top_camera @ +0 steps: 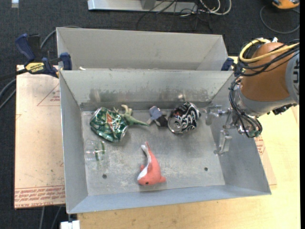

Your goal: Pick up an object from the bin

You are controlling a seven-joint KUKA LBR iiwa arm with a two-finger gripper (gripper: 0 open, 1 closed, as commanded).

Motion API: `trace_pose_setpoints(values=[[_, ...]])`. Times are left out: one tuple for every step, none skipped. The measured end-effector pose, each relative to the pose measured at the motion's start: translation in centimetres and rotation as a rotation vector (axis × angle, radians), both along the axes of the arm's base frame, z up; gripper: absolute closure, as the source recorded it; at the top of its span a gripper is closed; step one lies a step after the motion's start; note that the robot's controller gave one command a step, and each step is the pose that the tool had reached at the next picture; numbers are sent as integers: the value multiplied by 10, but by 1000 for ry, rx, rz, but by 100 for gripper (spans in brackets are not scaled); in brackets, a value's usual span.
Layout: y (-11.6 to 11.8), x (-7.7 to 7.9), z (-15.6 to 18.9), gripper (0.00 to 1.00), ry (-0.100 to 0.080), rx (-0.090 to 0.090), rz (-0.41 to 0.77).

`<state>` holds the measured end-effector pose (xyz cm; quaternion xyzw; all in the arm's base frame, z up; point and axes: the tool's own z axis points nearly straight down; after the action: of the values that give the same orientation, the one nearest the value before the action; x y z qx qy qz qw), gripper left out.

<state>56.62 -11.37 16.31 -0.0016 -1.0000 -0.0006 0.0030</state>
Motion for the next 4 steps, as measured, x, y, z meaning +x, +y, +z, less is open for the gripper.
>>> trace_pose_setpoints(values=[[1, 2, 5, 0, -8, -1, 4], [39, 48, -69, 0, -10, 0, 706], [32, 61, -40, 0, -11, 1, 470], [113, 71, -63, 0, -13, 1, 578]])
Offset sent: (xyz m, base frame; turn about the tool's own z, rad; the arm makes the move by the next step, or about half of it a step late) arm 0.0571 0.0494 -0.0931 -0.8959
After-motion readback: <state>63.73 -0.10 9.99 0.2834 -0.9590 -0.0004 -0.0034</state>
